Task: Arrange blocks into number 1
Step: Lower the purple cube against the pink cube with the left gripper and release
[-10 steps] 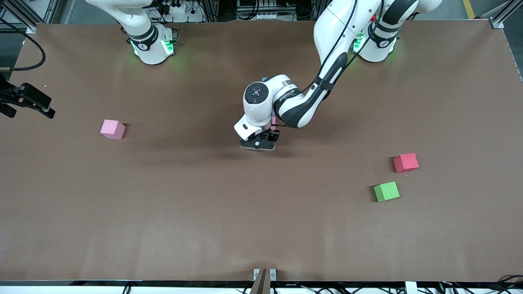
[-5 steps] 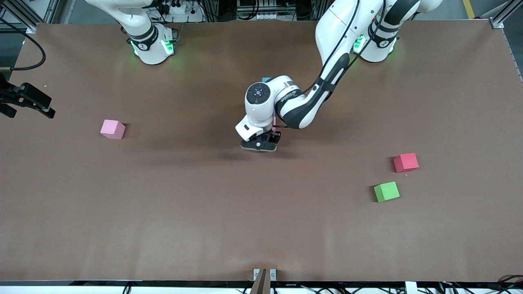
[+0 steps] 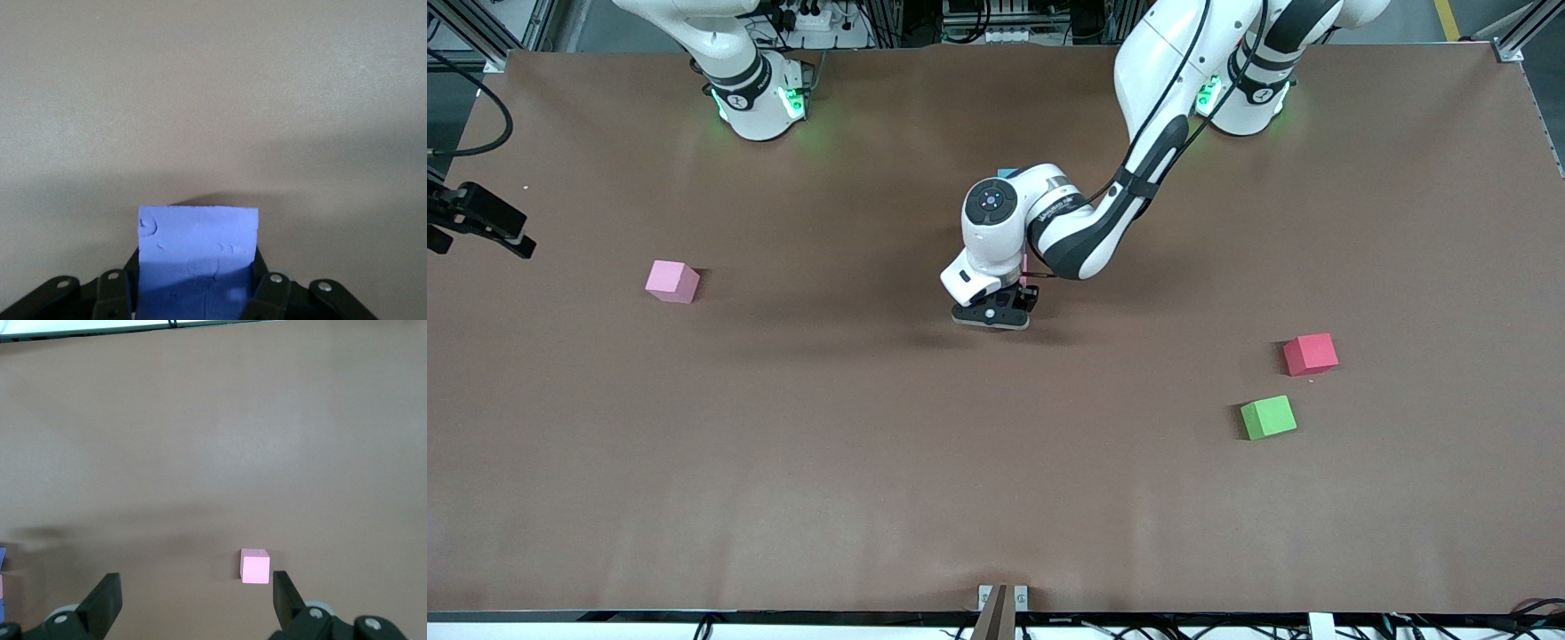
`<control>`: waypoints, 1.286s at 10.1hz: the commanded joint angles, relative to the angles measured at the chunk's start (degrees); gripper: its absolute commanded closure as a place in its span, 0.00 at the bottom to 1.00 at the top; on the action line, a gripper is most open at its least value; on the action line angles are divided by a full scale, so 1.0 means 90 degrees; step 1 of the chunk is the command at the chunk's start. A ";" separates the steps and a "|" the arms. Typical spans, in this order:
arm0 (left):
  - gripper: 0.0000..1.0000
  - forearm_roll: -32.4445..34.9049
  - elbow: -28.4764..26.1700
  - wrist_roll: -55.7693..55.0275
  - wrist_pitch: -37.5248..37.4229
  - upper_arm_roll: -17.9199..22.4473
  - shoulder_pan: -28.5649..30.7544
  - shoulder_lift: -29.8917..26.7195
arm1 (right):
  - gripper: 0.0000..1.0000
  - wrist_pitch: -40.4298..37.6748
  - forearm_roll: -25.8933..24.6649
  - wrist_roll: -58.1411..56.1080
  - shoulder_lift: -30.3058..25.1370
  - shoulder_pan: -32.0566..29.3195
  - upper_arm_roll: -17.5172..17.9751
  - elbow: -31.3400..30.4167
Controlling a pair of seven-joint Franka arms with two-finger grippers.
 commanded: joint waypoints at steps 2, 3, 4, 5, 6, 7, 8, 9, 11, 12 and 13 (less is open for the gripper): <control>0.01 0.0240 -0.0321 -0.0169 0.0064 -0.0022 0.0070 -0.0077 | 0.00 -0.0064 0.0110 0.0115 0.0008 -0.0055 0.0012 0.0069; 0.00 0.0231 -0.0292 -0.0218 0.0064 -0.0022 0.0070 -0.0077 | 0.00 -0.0063 0.0110 0.0115 0.0038 -0.0036 0.0012 0.0079; 0.00 0.0230 -0.0292 -0.0228 0.0054 -0.0022 0.0070 -0.0087 | 0.00 -0.0054 0.0110 0.0106 0.0038 -0.0046 0.0012 0.0079; 0.00 0.0230 -0.0292 -0.0228 0.0054 -0.0022 0.0080 -0.0106 | 0.00 -0.0054 0.0110 0.0086 0.0048 -0.0046 0.0012 0.0069; 0.00 0.0201 -0.0292 -0.0238 0.0035 -0.0032 0.0080 -0.0174 | 0.00 -0.0034 0.0110 0.0057 0.0048 -0.0046 0.0012 0.0069; 0.00 0.0143 -0.0272 -0.0267 0.0016 -0.0022 0.0080 -0.0252 | 0.00 -0.0034 0.0110 0.0057 0.0048 -0.0055 0.0012 0.0079; 0.00 0.0123 -0.0282 -0.0287 -0.0033 -0.0022 0.0109 -0.0475 | 0.00 -0.0034 0.0110 0.0057 0.0048 -0.0046 0.0012 0.0069; 0.00 0.0084 -0.0263 -0.0306 -0.0401 -0.0022 0.0196 -0.0709 | 0.00 -0.0034 0.0110 0.0057 0.0048 -0.0055 0.0012 0.0069; 0.00 -0.0567 -0.0214 -0.0307 -0.0978 0.0036 0.0420 -0.1372 | 0.00 -0.0034 0.0110 0.0115 0.0048 -0.0056 0.0012 0.0069; 0.00 -0.0657 -0.0165 -0.0316 -0.1222 0.0036 0.0606 -0.1646 | 0.00 -0.0034 0.0110 0.0115 0.0038 -0.0046 0.0012 0.0069; 0.00 -0.0668 -0.0145 -0.0297 -0.1592 0.0036 0.0878 -0.1930 | 0.00 -0.0044 0.0110 0.0125 0.0009 -0.0017 0.0012 0.0069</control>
